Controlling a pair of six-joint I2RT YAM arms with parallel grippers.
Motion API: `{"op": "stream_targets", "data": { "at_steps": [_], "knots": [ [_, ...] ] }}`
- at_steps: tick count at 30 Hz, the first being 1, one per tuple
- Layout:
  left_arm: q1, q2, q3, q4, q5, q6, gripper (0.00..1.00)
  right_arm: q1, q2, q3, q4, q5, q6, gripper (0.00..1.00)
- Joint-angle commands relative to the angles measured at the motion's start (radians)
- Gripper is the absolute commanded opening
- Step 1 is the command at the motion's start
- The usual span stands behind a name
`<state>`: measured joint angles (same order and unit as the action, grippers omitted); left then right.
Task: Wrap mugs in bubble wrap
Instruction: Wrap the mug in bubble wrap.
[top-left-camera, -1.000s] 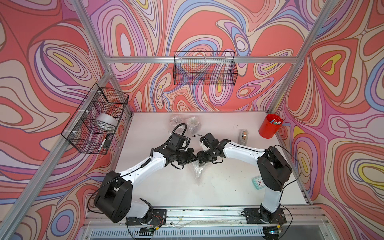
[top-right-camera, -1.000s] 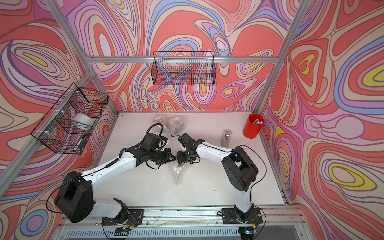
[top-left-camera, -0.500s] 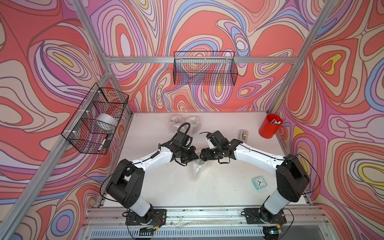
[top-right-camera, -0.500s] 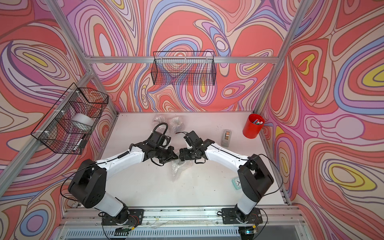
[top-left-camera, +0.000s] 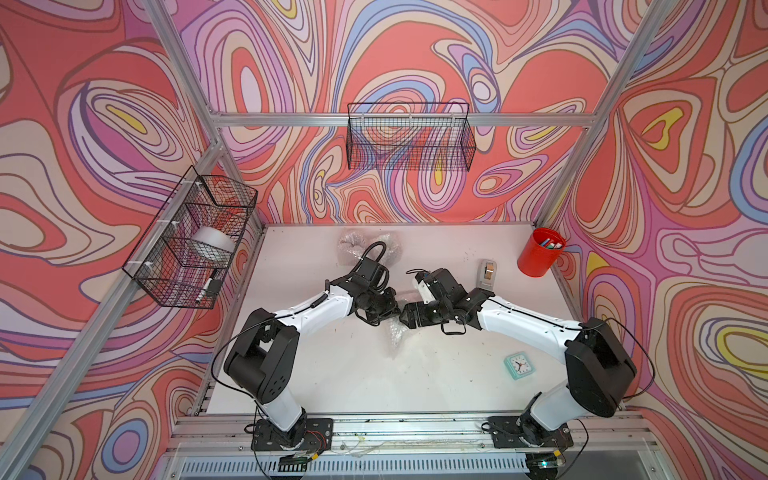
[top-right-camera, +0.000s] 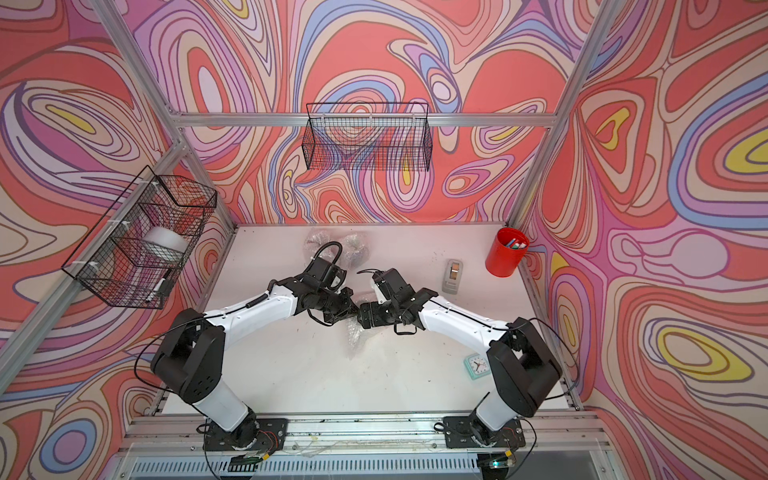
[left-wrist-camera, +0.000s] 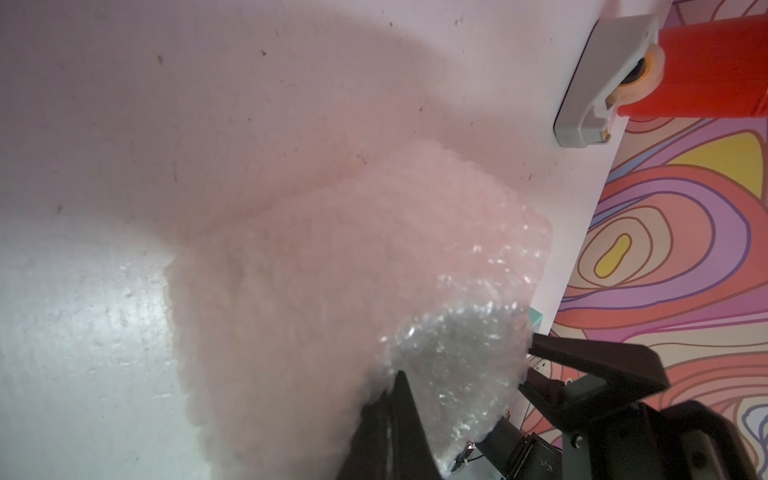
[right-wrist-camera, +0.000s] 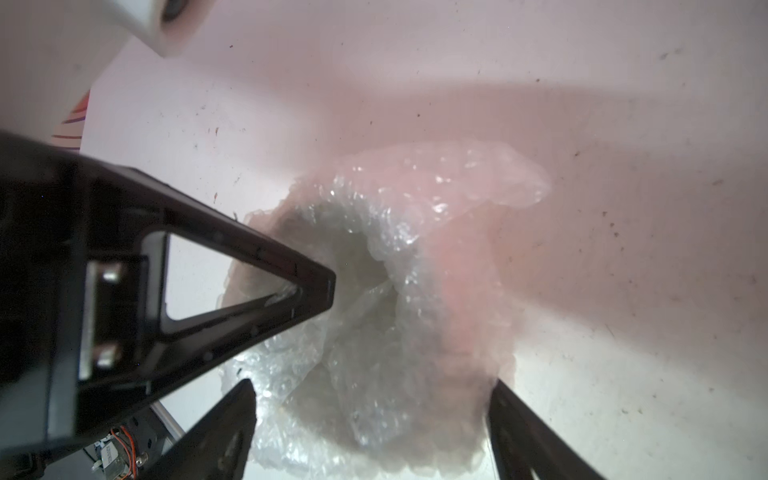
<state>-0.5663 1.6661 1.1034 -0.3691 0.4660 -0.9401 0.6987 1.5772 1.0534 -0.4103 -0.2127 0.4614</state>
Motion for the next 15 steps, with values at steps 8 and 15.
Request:
{"op": "stream_targets", "data": {
  "at_steps": [8,15],
  "knots": [
    [-0.027,0.046,-0.002,-0.041,-0.059,-0.066,0.00,-0.003,0.066,0.001,0.061,0.005,0.011,0.84],
    [-0.027,0.015,-0.018,0.017,-0.060,-0.100,0.03,-0.004,0.126,-0.001,0.064,0.021,-0.003,0.84]
  ]
}}
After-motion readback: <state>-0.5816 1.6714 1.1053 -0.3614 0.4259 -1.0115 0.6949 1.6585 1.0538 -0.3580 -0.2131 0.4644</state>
